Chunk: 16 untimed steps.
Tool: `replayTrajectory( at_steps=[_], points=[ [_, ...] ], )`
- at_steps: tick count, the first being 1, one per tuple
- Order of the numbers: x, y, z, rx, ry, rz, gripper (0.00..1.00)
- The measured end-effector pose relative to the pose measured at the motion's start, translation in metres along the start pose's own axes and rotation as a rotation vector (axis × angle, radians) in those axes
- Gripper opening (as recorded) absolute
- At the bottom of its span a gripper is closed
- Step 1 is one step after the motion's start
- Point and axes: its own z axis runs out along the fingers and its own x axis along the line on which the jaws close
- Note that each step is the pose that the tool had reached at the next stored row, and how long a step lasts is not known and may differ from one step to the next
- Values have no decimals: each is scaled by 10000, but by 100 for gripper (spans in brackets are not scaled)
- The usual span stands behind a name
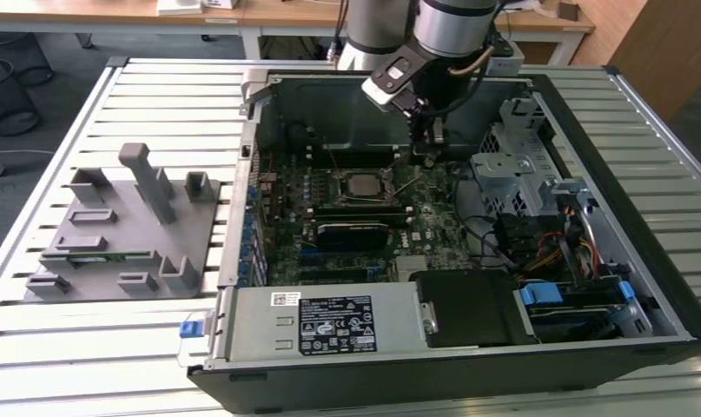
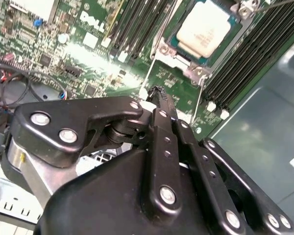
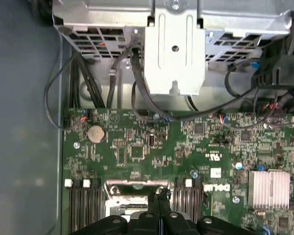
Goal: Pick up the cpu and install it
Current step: 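Close the cpu cover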
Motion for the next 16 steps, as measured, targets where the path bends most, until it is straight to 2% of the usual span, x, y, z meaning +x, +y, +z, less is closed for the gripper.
replayTrajectory(
  at_steps=[12, 16],
  points=[
    [87, 210, 36, 54, -5, -1, 11],
    [113, 253, 67, 62, -9, -1, 11]
  ],
)
